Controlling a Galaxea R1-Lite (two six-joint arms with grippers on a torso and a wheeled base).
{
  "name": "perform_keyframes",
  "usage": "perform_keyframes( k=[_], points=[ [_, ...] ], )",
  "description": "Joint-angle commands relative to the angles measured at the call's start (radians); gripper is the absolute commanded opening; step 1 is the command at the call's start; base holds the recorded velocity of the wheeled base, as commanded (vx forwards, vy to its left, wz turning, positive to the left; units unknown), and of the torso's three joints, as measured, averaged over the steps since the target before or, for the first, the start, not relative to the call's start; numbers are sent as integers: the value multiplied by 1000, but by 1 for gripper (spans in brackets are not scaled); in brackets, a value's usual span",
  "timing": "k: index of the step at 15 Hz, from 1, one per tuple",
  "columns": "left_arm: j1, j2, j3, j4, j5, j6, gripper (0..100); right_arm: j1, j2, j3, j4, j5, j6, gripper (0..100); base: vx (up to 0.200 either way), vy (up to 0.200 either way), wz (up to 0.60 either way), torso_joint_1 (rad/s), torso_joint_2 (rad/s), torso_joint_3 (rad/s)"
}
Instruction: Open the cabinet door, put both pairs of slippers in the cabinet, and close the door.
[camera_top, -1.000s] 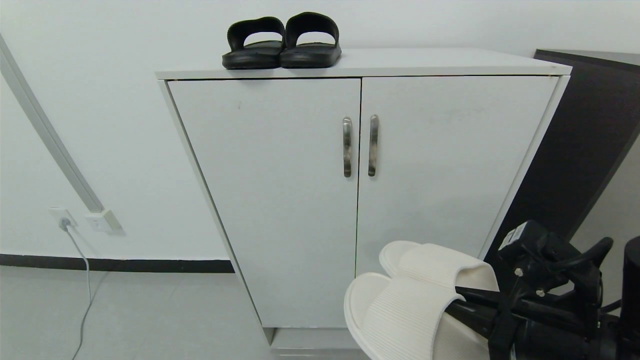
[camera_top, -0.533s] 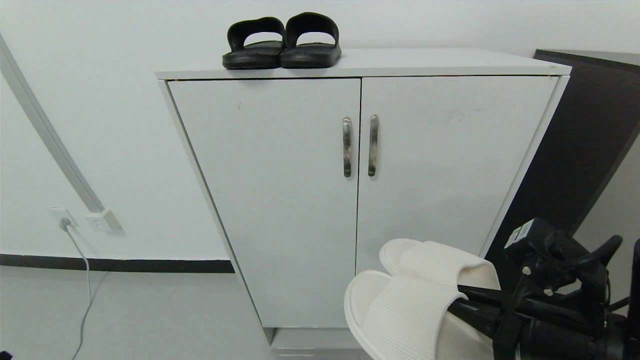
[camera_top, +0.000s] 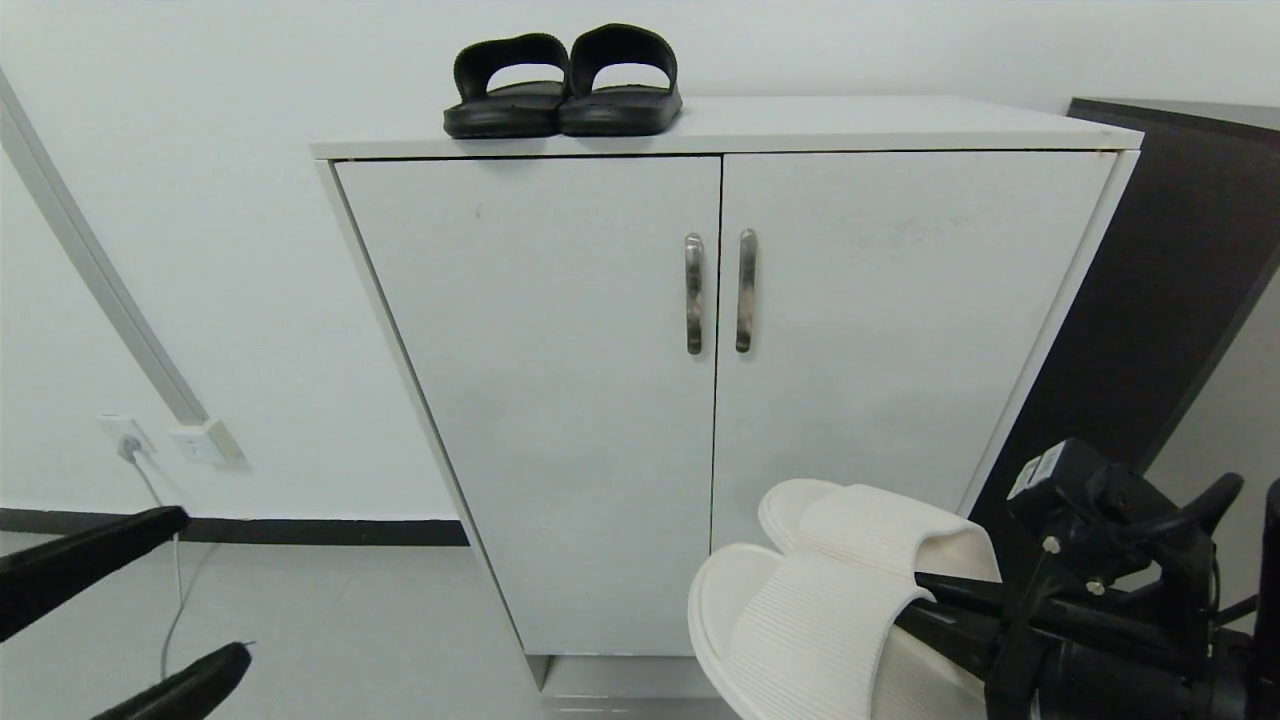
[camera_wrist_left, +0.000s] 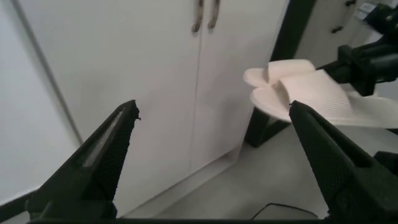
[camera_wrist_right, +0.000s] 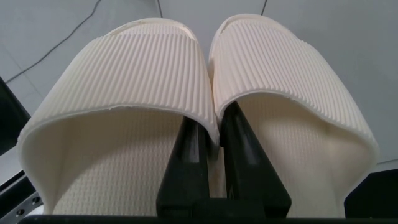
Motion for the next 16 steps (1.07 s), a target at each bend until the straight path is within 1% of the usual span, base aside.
perform_keyframes(
  k=[1,2,4,5,6,7,9,10,11,12,14,15,16],
  points=[
    [-100,198,-76,-66,1,-2,100,2,2,0,0,0,0,0,0,0,0,0,0,0],
    [-141,270,-136,-86,1,-2,100,0,2,0,-2,0,0,0,0,0,0,0,0,0],
    [-197,364,-225,-98,5,-10,100,0,2,0,-2,-1,0,0,0,0,0,0,0,0],
    [-233,402,-274,-98,13,-21,100,0,2,0,-2,0,0,0,0,0,0,0,0,0],
    [-267,438,-323,-98,14,-44,100,2,2,0,-2,0,2,0,0,0,0,0,0,0],
    [-303,470,-366,-98,13,-53,100,0,5,0,-2,2,2,0,0,0,0,0,0,0],
    [-395,545,-444,-98,14,-56,100,0,5,0,-2,2,3,0,0,0,0,0,0,0],
    [-430,586,-481,-98,14,-57,100,0,5,2,-2,2,3,0,0,0,0,0,0,0],
    [-451,628,-520,-98,14,-59,100,0,5,2,-2,2,3,0,0,0,0,0,0,0],
    [-482,688,-579,-98,13,-76,100,0,6,3,-2,2,5,0,0,0,0,0,0,0],
    [-513,775,-673,-98,4,-139,100,0,3,16,-2,2,9,0,0,0,0,0,0,0],
    [-514,813,-721,-98,-1,-159,100,-1,6,17,-2,2,9,0,0,0,0,0,0,0],
    [-513,852,-763,-98,-22,-166,100,-1,11,16,-2,3,11,0,0,0,0,0,0,0]
  ],
)
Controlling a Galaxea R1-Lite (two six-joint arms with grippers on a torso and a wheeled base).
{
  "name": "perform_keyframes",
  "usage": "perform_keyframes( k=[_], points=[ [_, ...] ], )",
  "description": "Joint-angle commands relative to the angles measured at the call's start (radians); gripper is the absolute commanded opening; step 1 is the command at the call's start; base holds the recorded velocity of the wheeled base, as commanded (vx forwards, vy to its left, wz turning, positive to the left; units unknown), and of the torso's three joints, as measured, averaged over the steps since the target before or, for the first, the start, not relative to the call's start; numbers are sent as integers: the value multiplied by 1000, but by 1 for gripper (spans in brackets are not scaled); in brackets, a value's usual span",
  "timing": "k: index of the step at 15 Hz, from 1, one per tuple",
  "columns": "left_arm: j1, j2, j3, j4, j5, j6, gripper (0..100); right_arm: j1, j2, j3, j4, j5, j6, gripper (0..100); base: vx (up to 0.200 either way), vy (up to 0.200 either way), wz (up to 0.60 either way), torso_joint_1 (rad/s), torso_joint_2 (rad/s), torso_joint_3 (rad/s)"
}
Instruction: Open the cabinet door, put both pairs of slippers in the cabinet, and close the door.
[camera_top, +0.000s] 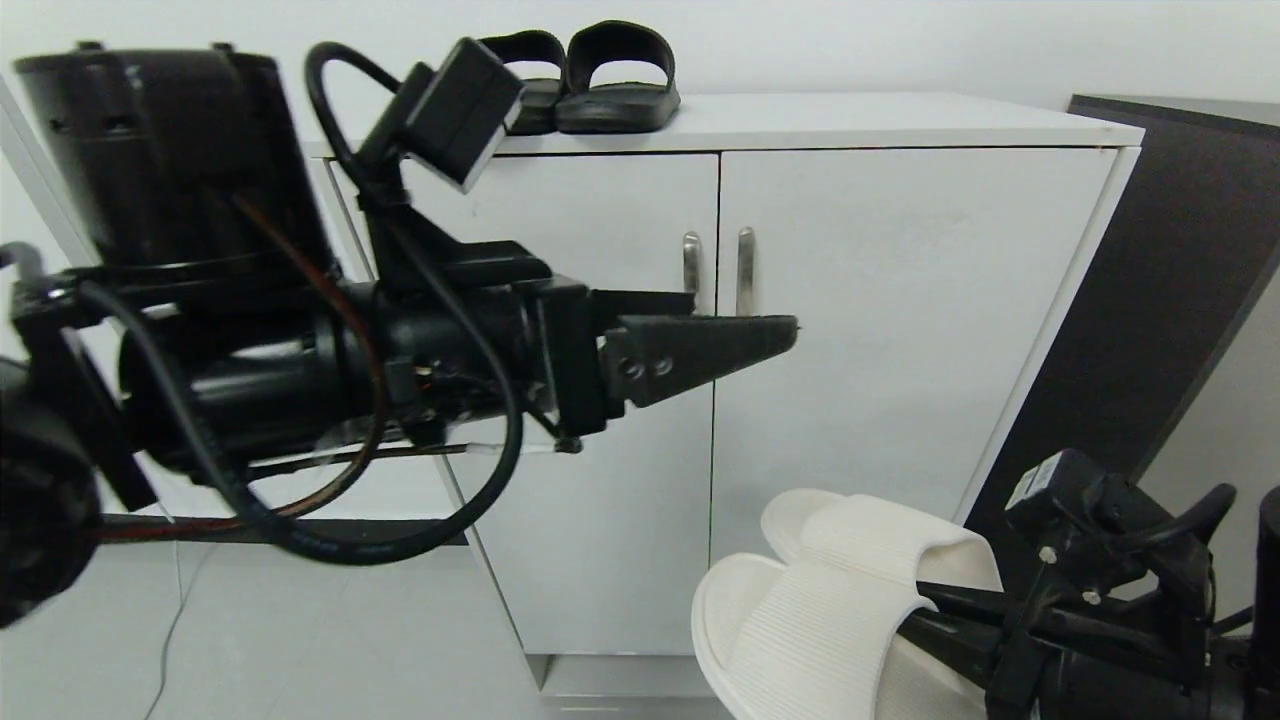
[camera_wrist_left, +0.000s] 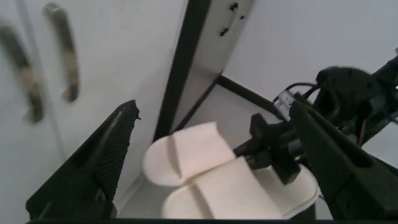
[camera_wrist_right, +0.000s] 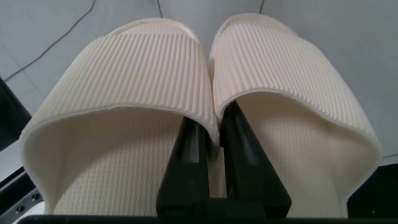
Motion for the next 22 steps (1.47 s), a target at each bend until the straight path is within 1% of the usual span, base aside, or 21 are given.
perform_keyframes(
  k=[1,3,4,6,7,9,13,15,17,20,22],
  points=[
    [-13,132,-105,-1,-41,-31,100,1,8,0,-1,1,0,0,0,0,0,0,0,0],
    [-3,190,-182,-1,-75,-91,100,-1,7,2,-1,1,0,0,0,0,0,0,0,0],
    [1,216,-211,-1,-85,-105,100,-1,7,0,-1,1,0,0,0,0,0,0,0,0],
    [4,274,-262,-1,-76,-105,100,-1,7,0,-1,1,-1,0,0,0,0,0,0,0],
    [6,291,-276,1,-53,-105,100,-2,5,0,-1,1,-1,0,0,0,0,0,0,0],
    [6,305,-283,4,22,-105,100,-5,7,-1,-1,1,0,0,0,0,0,0,0,0],
    [32,305,-283,4,111,-105,100,-5,7,-3,-1,-1,0,0,0,0,0,0,0,0],
    [33,308,-291,4,149,-103,100,-5,8,-3,-1,-1,0,0,0,0,0,0,0,0],
    [33,319,-300,4,157,-101,100,-5,11,-3,-1,-1,0,0,0,0,0,0,0,0],
    [33,369,-348,4,205,-100,100,-5,11,-3,-1,-1,-1,0,0,0,0,0,0,0],
    [33,397,-371,6,205,-100,100,-5,11,-3,-1,-1,-1,0,0,0,0,0,0,0]
  ],
)
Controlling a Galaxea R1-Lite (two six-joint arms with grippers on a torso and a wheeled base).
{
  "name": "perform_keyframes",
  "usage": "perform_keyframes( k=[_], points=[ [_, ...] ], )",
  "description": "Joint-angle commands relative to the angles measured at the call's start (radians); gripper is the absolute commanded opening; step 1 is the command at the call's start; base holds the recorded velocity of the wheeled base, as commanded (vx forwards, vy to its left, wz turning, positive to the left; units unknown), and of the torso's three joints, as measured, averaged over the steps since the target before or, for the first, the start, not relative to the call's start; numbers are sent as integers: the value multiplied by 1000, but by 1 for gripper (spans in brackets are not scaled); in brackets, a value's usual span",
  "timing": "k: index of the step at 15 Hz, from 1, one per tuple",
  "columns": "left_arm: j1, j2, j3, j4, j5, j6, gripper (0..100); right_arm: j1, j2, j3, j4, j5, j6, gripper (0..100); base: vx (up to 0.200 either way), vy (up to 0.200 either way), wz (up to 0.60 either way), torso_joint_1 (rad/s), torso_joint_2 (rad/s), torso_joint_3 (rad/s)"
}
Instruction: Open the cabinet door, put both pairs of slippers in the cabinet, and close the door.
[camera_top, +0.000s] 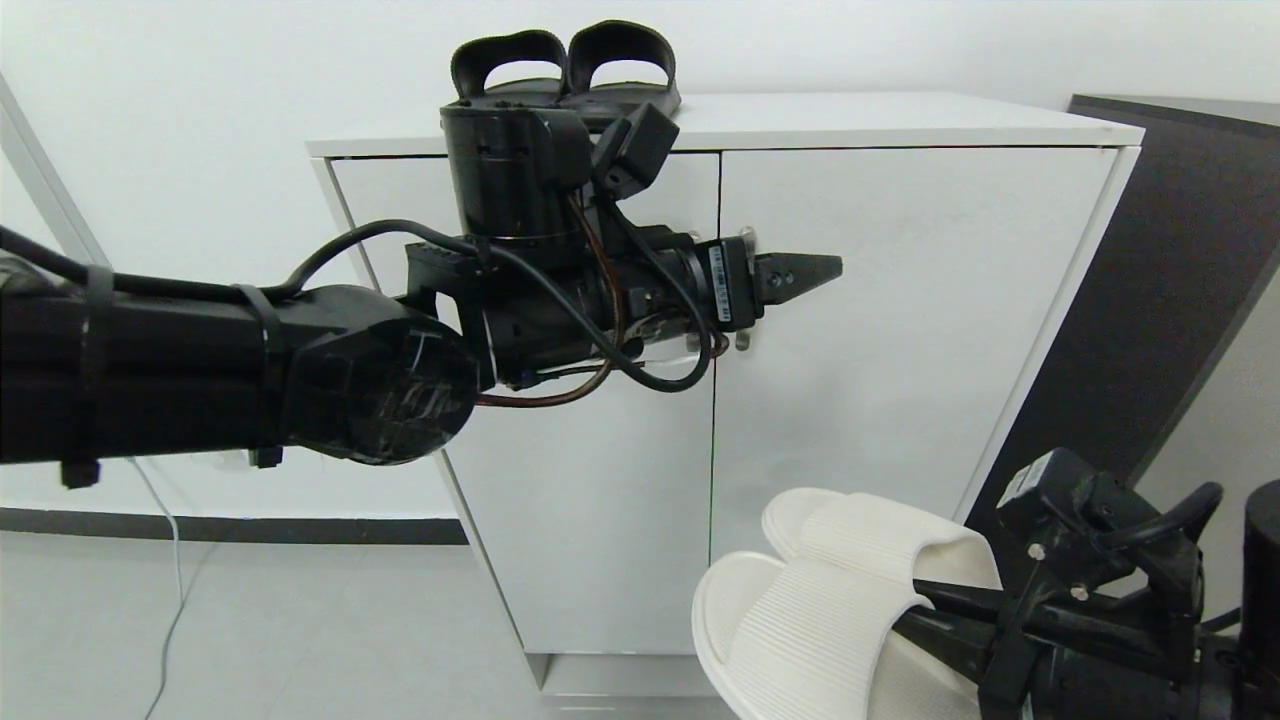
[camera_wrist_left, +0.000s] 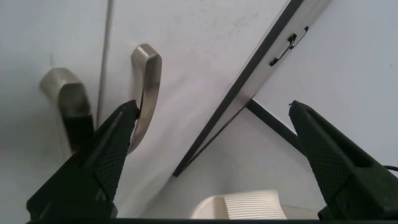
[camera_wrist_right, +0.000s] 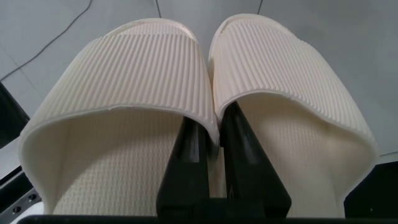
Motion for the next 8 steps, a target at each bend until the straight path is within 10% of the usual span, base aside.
perform_keyframes(
  k=[1,4,5,8],
  points=[
    [1,35,-22,1,6,0,100,1,2,0,-1,0,0,0,0,0,0,0,0,0],
    [1,32,-19,1,6,0,100,1,2,3,-1,0,0,0,0,0,0,0,0,0],
    [1,27,-16,3,4,-2,0,2,1,5,-1,0,-2,0,0,0,0,0,0,0],
    [-5,22,-14,3,4,-2,0,4,-8,12,-1,19,-3,0,0,0,0,0,0,0]
  ],
)
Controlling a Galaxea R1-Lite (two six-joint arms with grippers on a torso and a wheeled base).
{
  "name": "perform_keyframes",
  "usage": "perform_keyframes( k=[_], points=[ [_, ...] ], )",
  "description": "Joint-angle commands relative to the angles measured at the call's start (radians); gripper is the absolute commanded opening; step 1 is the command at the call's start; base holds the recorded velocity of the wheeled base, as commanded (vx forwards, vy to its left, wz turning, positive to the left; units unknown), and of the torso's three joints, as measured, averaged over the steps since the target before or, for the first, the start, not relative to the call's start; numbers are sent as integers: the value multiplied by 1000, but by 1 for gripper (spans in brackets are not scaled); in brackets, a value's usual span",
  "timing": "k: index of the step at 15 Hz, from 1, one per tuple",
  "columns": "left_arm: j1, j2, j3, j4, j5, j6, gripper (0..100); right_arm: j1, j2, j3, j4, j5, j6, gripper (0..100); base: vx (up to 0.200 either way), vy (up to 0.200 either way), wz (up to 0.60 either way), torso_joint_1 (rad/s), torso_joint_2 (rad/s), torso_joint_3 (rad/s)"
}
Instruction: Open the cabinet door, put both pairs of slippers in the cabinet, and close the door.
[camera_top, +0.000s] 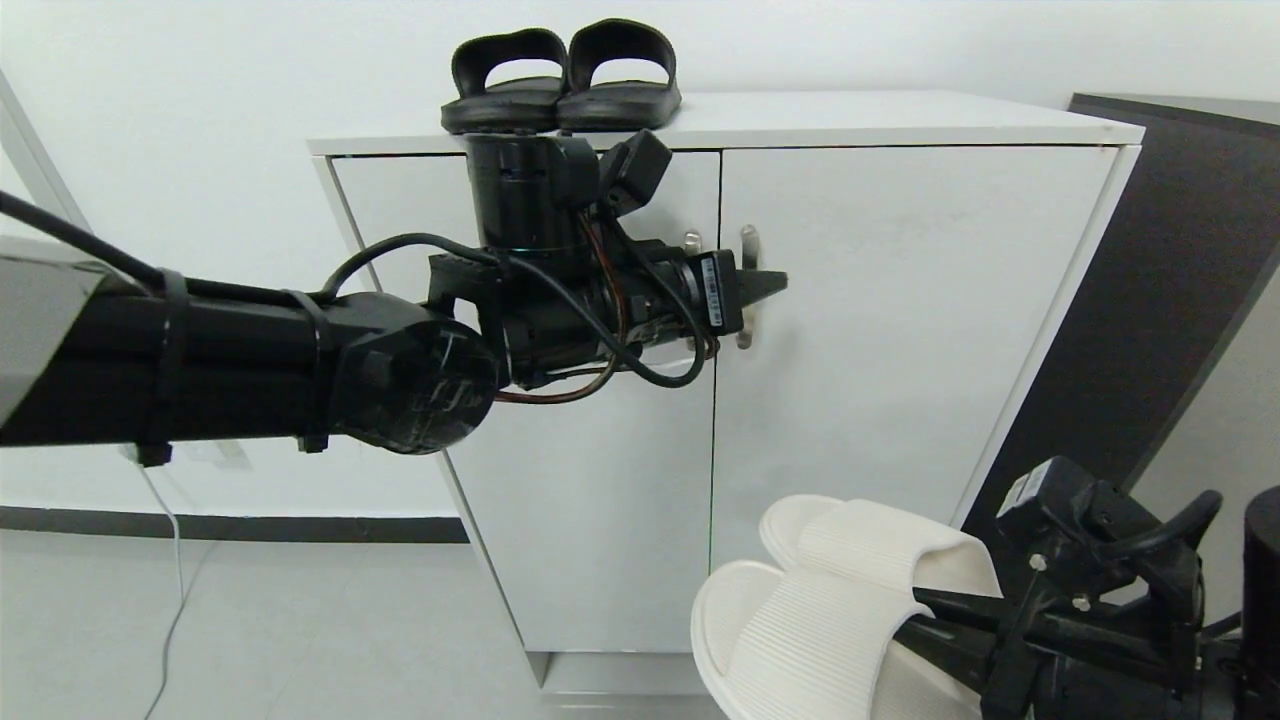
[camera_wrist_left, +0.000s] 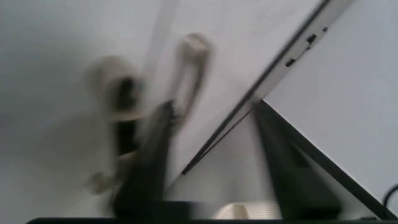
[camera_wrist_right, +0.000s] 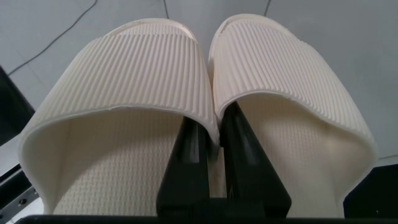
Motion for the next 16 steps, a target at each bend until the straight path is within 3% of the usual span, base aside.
perform_keyframes(
  k=[1,8,16],
  points=[
    [-8,-15,14,-2,-8,-2,0,1,-10,4,-1,14,0,0,0,0,0,0,0,0],
    [-56,-115,147,-10,-8,-2,0,15,-48,24,8,52,-5,0,0,0,0,0,0,0],
    [-71,-311,333,-12,-8,-4,0,15,-45,24,7,49,-5,0,0,0,0,0,0,0]
  ],
)
